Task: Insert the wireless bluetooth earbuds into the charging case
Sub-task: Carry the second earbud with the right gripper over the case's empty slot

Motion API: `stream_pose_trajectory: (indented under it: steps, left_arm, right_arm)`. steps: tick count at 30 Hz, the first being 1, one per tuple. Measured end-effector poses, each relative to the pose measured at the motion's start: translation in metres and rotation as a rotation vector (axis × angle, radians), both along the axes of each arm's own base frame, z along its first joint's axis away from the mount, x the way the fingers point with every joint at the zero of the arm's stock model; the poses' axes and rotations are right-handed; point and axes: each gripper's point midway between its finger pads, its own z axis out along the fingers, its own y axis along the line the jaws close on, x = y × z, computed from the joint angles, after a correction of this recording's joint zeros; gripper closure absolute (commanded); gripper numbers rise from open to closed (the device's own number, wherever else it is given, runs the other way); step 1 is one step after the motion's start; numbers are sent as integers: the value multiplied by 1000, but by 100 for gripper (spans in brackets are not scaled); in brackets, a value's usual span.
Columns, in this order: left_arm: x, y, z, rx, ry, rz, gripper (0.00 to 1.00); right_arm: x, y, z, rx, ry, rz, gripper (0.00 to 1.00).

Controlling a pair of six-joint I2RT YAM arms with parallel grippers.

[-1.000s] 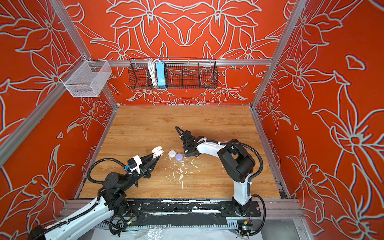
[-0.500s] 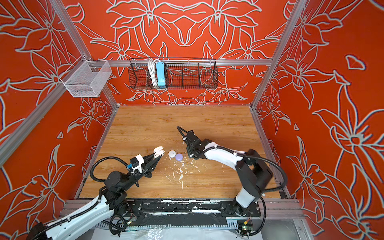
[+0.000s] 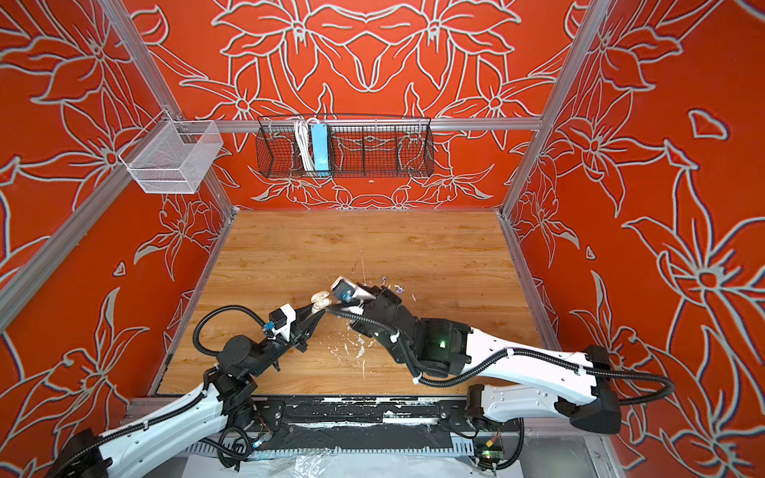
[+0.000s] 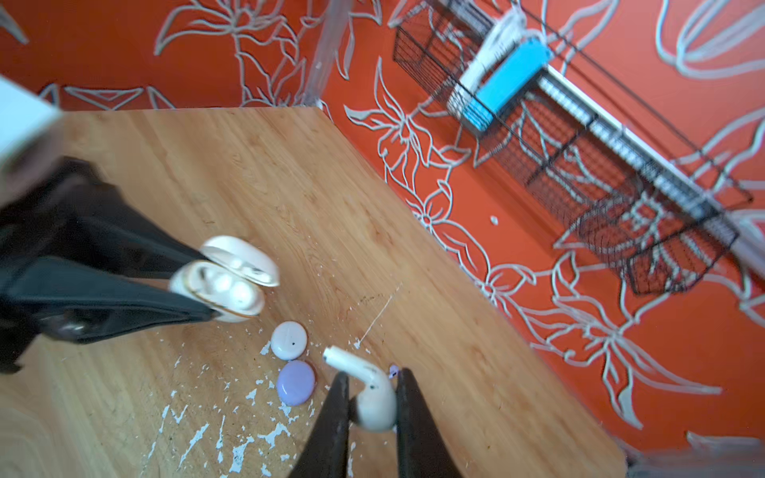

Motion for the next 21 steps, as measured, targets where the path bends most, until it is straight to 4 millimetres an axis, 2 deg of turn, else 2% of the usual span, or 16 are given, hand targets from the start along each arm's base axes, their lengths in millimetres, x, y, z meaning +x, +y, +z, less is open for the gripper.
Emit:
stream_pose_trajectory:
  steps: [3,7,10,13,21]
  left_arm:
    - [-3,-4,0,13,-3,-29,100]
    - [-9,-9,18,2,-47,-73,100]
    - [-15,-11,24,-5,-66,-102,100]
    - [-20,-13,27,-6,-84,-131,100]
    - [-27,-19,28,4,-88,-179,100]
  right_arm:
    - [-13,15,-3,-89,-100,81,83]
    - [-11,29,-10,-206,-202,116,84]
    - [-11,34,-11,-263,-253,138,85]
    - [-11,38,-8,-293,-293,153,89]
    - [-23,51,-5,-318,-360,197,89]
